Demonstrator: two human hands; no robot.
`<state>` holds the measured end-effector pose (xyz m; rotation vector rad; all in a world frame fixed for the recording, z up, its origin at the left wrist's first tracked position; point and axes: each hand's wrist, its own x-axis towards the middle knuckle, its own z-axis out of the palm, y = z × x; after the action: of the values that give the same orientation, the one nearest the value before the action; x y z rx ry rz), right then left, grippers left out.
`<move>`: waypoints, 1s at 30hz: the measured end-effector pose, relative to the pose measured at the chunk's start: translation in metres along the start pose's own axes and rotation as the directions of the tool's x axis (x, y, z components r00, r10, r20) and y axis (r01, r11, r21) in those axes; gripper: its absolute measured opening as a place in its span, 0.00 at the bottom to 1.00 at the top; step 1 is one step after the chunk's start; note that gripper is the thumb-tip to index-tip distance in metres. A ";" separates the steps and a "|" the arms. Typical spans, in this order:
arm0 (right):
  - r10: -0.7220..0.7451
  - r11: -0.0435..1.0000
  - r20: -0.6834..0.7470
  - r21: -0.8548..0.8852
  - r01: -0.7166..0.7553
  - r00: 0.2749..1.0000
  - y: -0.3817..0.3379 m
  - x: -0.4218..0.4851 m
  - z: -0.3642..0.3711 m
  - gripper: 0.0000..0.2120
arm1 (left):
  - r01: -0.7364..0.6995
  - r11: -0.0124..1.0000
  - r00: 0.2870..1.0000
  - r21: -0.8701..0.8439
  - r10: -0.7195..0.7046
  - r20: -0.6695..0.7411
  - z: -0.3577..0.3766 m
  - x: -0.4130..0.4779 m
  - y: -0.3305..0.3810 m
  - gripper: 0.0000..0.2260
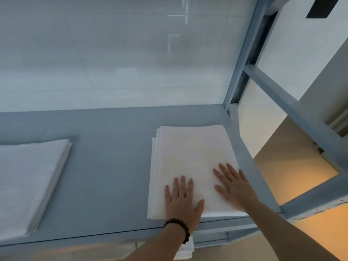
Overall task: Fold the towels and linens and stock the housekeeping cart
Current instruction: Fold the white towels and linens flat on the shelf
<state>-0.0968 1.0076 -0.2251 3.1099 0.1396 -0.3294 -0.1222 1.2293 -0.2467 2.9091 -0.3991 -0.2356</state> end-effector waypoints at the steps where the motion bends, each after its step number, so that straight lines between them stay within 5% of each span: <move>1: 0.018 1.000 0.001 0.009 -0.018 1.000 -0.006 -0.001 0.002 0.29 | -0.018 1.000 1.000 0.015 0.018 0.006 -0.001 0.000 -0.007 0.35; 17: 0.384 0.887 0.008 0.276 -0.371 0.923 -0.204 -0.014 0.015 0.33 | 0.138 0.990 0.984 -0.004 -0.137 0.118 -0.046 -0.006 -0.133 0.27; 23: 0.340 0.850 0.119 0.385 -0.359 0.933 -0.289 -0.012 0.002 0.34 | 0.180 0.982 0.977 -0.062 -0.170 0.131 -0.060 -0.026 -0.188 0.26; 30: 0.120 0.858 0.334 0.439 -0.267 0.935 -0.376 -0.004 -0.020 0.31 | 0.264 0.958 0.956 -0.116 -0.244 0.163 -0.078 -0.032 -0.242 0.24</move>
<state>-0.1300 1.3820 -0.2054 3.4470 -0.3148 -0.9521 -0.0781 1.4805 -0.2193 2.8102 -0.0241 -0.4975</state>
